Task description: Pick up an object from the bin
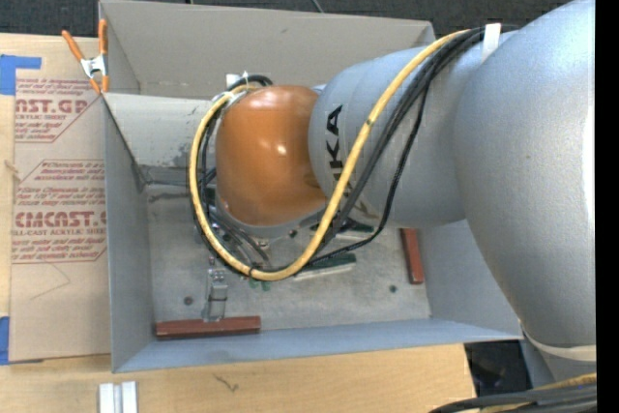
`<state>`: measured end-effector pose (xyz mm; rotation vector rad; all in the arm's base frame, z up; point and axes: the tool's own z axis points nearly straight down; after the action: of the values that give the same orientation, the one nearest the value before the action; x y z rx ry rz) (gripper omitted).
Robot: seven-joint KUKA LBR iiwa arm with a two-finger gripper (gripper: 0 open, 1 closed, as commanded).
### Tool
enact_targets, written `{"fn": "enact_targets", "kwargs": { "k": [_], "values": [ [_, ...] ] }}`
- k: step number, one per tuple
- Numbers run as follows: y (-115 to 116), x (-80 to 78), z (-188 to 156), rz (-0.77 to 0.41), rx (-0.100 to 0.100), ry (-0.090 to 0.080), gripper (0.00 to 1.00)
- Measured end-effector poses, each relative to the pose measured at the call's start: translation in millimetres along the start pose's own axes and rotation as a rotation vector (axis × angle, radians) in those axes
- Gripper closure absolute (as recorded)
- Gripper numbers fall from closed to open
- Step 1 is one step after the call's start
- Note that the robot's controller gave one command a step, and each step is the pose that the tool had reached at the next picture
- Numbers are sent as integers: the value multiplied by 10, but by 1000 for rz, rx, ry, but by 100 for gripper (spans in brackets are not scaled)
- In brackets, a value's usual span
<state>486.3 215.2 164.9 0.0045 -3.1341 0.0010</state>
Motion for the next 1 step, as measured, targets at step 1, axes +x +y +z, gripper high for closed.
{"fn": "enact_targets", "kwargs": {
  "k": [1],
  "values": [
    [-9,-22,-39,2,-2,-7,0]
  ]
}}
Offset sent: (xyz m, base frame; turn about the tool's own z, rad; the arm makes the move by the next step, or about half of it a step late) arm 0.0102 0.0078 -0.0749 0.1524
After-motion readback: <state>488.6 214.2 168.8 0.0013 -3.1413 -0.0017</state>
